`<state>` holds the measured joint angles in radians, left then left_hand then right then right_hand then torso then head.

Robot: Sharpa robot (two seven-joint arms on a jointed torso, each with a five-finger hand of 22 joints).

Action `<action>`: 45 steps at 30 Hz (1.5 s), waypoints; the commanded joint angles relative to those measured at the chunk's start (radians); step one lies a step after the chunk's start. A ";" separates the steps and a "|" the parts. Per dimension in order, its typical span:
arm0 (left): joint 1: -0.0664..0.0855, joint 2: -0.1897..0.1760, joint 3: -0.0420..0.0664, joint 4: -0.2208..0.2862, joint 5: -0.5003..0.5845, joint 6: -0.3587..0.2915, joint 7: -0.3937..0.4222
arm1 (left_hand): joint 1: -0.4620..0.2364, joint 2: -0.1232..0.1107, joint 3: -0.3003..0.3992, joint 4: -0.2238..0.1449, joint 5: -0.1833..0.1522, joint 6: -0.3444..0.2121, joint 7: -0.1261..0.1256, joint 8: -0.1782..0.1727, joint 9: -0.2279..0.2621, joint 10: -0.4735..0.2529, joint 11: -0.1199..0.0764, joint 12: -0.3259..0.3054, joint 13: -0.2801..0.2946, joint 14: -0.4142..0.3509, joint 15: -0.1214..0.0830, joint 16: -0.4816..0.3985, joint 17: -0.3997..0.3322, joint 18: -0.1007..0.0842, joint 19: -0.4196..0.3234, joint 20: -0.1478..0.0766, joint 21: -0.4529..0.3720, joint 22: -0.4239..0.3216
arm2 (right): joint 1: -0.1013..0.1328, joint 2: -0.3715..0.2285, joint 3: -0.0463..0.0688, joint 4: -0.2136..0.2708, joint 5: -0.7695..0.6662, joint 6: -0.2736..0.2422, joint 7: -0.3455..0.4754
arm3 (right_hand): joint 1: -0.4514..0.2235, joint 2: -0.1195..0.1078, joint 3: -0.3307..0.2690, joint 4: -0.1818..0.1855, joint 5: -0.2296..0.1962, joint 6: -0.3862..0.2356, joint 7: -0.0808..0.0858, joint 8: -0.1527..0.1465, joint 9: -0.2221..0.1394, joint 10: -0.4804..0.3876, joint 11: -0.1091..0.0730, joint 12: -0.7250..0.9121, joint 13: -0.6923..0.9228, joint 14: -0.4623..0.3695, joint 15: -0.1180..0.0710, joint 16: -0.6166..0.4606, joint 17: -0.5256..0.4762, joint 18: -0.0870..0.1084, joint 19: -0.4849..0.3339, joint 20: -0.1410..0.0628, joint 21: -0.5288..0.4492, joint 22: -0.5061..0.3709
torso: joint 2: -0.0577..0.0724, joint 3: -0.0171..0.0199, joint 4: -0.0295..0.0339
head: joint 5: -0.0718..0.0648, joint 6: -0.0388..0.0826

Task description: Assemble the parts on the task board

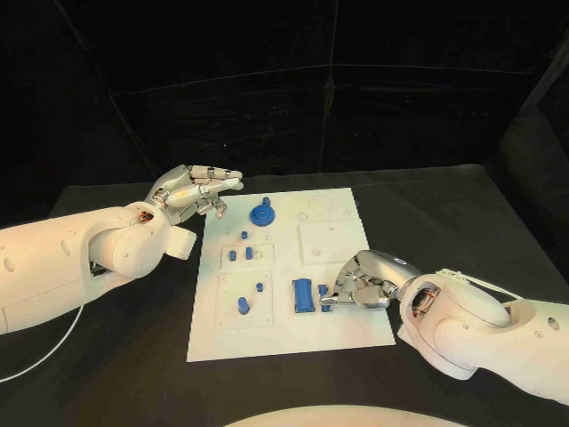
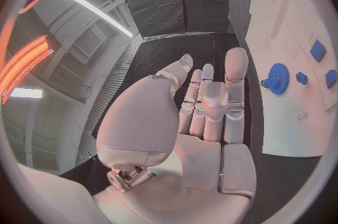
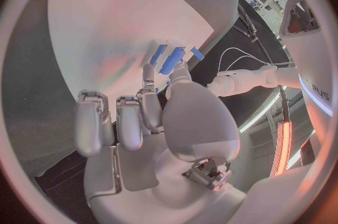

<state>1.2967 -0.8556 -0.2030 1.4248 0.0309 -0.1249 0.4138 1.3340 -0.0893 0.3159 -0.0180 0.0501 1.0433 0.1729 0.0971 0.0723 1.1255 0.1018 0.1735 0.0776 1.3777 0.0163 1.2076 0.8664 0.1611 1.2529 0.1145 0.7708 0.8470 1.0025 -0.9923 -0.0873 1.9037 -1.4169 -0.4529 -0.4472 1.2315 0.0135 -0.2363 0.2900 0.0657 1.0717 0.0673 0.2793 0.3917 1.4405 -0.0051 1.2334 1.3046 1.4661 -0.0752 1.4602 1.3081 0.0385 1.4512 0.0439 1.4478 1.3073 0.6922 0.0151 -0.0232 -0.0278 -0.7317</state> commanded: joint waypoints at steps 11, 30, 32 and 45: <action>-0.002 0.005 -0.001 -0.027 0.002 -0.015 0.033 | 0.003 0.012 -0.023 0.003 0.001 -0.017 0.007 0.008 -0.002 -0.032 0.009 0.005 -0.006 -0.174 0.010 -0.211 -0.310 0.021 -0.096 0.011 -0.142 -0.101 | 0.105 0.025 0.004 -0.259 0.963 0.017 0.762 | 0.167 0.093 -0.002 -0.105 0.006 -0.193 0.115 -0.106 -0.048 -0.444 0.109 -0.793 -0.554 -0.242 0.101 -0.889 -0.740 0.139 -0.521 0.092 -0.798 -0.517 | -0.025 -0.0092 0.0030 | -0.017 0.072; -0.013 0.040 0.003 -0.097 0.019 -0.065 0.058 | -0.471 0.089 -0.157 0.018 -0.050 -0.429 -0.058 -0.097 -0.072 -0.487 0.015 -0.173 -0.078 -0.828 0.088 -1.035 -0.749 -0.042 -0.834 0.064 -0.692 -0.598 | 0.161 0.190 0.011 -0.539 1.102 0.039 0.850 | -0.339 0.083 0.103 -0.290 -0.066 -0.498 0.071 -0.279 -0.271 -0.805 0.114 -1.150 -1.177 -0.789 0.164 -1.460 -1.203 0.081 -0.879 0.116 -1.323 -1.043 | -0.054 -0.0149 0.0082 | -0.029 0.155; -0.020 0.041 0.009 -0.089 0.018 -0.083 0.060 | -0.526 0.089 -0.167 0.018 -0.050 -0.468 -0.065 -0.097 -0.072 -0.527 0.008 -0.173 -0.078 -0.864 0.081 -1.046 -0.756 -0.048 -0.860 0.053 -0.698 -0.615 | 0.155 0.191 0.015 -0.529 1.118 0.021 0.856 | -0.387 0.078 0.109 -0.290 -0.066 -0.529 0.063 -0.279 -0.277 -0.839 0.109 -1.154 -1.184 -0.826 0.159 -1.460 -1.209 0.081 -0.910 0.107 -1.330 -1.057 | -0.063 -0.0149 0.0096 | -0.023 0.153; -0.151 0.061 0.121 0.047 -0.011 -0.409 0.087 | -0.863 0.089 -0.229 0.018 -0.050 -0.707 -0.173 -0.097 -0.072 -0.776 -0.102 -0.173 -0.078 -1.078 -0.016 -1.113 -0.866 -0.081 -1.024 -0.017 -0.771 -0.711 | 0.068 0.208 0.074 -0.371 1.360 -0.253 0.946 | -0.739 -0.014 0.161 -0.290 -0.066 -0.755 0.009 -0.279 -0.392 -1.089 0.005 -1.233 -1.234 -1.092 0.075 -1.460 -1.308 0.042 -1.135 0.044 -1.448 -1.162 | -0.148 -0.0151 0.0231 | 0.028 0.132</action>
<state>1.1499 -0.7965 -0.0821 1.4595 0.0424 -0.3816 0.4748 0.6285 -0.0022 0.1170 0.0014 0.0077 0.4481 0.0616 0.0080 0.0035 0.4657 0.0621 0.0073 0.0037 0.4002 0.0415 0.1265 0.0665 0.1003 0.3055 0.1308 0.0189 0.1808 1.0718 -0.7835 -0.0150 1.5240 -0.1635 -0.5839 0.4435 0.6606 0.0334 -0.1012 0.0009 0.0063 0.4244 0.1020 0.0077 0.0788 0.4701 0.0549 0.0192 0.0927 0.5004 0.0226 0.0084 0.0432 0.1146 0.4230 0.1182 0.0879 0.1954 0.5616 0.0000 -0.0027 -0.0038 -0.5985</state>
